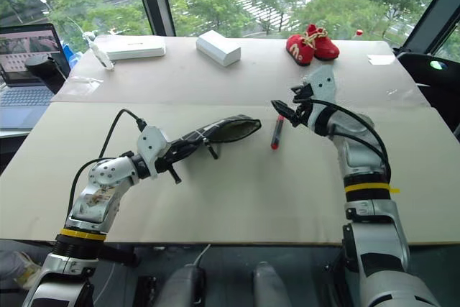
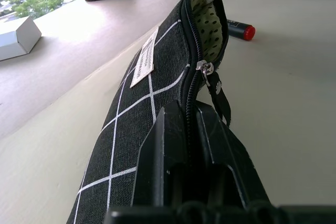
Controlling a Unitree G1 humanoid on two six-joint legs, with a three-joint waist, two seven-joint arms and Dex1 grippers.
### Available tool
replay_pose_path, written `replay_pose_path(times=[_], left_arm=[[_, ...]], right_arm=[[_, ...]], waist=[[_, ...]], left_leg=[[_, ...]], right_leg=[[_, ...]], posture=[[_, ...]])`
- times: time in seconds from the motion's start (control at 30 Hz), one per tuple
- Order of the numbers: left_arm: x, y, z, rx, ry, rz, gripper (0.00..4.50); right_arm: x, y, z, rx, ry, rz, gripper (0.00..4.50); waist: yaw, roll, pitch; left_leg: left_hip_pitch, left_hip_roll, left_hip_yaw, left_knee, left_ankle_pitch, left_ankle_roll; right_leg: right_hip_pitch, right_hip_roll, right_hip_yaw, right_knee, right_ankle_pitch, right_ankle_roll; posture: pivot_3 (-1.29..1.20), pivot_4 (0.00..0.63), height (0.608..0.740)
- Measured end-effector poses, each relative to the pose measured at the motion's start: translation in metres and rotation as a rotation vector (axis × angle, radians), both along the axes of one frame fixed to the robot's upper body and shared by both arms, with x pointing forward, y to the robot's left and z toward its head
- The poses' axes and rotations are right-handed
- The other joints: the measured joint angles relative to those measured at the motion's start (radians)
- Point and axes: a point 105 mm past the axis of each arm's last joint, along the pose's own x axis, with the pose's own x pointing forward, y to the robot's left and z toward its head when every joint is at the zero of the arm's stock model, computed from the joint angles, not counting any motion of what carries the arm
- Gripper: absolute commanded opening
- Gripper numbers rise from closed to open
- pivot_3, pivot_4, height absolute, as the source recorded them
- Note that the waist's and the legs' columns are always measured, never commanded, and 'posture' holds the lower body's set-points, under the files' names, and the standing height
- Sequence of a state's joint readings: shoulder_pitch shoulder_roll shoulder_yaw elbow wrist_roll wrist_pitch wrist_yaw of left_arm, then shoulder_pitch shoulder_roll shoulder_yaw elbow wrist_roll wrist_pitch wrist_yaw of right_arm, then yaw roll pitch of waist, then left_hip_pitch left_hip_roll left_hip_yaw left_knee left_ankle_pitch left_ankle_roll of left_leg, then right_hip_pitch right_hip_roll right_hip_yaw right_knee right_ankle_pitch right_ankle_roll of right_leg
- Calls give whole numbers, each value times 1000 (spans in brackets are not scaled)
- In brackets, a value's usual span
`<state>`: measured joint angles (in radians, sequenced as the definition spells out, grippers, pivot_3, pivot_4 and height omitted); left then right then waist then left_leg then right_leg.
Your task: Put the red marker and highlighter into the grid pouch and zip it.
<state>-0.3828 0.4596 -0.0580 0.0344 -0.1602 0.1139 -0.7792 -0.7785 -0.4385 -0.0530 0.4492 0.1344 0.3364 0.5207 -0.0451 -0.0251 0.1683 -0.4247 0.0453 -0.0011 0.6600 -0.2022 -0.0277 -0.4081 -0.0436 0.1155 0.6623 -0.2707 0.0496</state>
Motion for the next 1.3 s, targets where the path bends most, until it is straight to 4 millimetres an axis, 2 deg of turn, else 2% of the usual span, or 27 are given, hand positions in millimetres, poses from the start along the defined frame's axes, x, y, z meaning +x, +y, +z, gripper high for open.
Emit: replay_pose_path(times=[0.1, 0.33, 0.53, 0.63, 0.73, 0.77, 0.97, 1.13, 1.2, 1.27, 1.3], left_arm=[[0, 0, 0, 0, 0, 2, 0], [0, 0, 0, -3, -1, 4, 0], [0, 0, -3, -7, 7, 10, 0], [0, 0, -3, -10, 7, 14, 0], [0, 0, -4, -15, 7, 18, 0], [0, 1, -4, -16, 9, 21, 0], [0, 0, -5, -19, 10, 23, 0], [0, 0, -5, -22, 10, 25, 0], [-1, 0, -5, -23, 12, 25, 0], [-1, 0, -6, -24, 12, 25, 0], [-1, 0, -6, -24, 12, 25, 0]], right_arm=[[2, -1, -26, 5, 89, -106, 3627], [6, 1, -48, -1, 156, -240, 3627], [7, 7, -50, 5, 158, -251, 3627], [6, 16, -51, 12, 164, -236, 3627], [-1, 26, -69, 6, 210, -216, 3627], [-2, 28, -68, 4, 203, -214, 3627], [-6, 27, -68, -13, 199, -223, 3627], [-11, 29, -70, -34, 188, -214, 2086], [-12, 32, -71, -41, 188, -205, 1281], [-12, 33, -71, -45, 190, -201, 671], [-13, 33, -71, -46, 192, -202, 575]], waist=[[0, 0, 0], [1, 0, 0], [-2, 0, 0], [-2, 0, 0], [0, 0, 0], [-1, 0, 0], [-1, 0, 0], [0, 0, 0], [0, 0, 0], [0, 0, 0], [1, 0, 0]], left_leg=[[-1, 0, 1, 0, 0, 0], [-1, 0, 1, 0, 0, 0], [-1, 0, 1, 0, 0, 0], [-1, 0, 1, 0, 0, 0], [-1, 0, 1, 0, 0, 0], [-1, 0, 1, 0, 0, 0], [-1, 0, 1, 0, 0, 0], [-1, 0, 1, 0, 0, 0], [-1, 0, 1, 0, 0, 0], [-1, 0, 1, 0, 0, 0], [-1, 0, 1, 0, 0, 0]], right_leg=[[-2, 0, 1, 0, 0, 0], [-2, 0, 1, 0, 0, 0], [-1, 0, 1, 0, 0, 0], [-1, 0, 1, 0, 0, 0], [-1, 0, 1, 0, 0, 0], [-1, 0, 1, 0, 0, 0], [-1, 0, 1, 0, 0, 0], [-1, 0, 1, 0, 0, 0], [-1, 0, 1, -1, 0, 0], [-1, 0, 1, -1, 0, 0], [-1, 0, 1, -1, 0, 0]], posture=[[0, 150, 729], [0, 150, 729], [0, 150, 729], [0, 150, 729], [0, 150, 729], [0, 150, 729], [0, 150, 729], [0, 150, 729], [0, 150, 729], [0, 150, 729], [0, 150, 729]])
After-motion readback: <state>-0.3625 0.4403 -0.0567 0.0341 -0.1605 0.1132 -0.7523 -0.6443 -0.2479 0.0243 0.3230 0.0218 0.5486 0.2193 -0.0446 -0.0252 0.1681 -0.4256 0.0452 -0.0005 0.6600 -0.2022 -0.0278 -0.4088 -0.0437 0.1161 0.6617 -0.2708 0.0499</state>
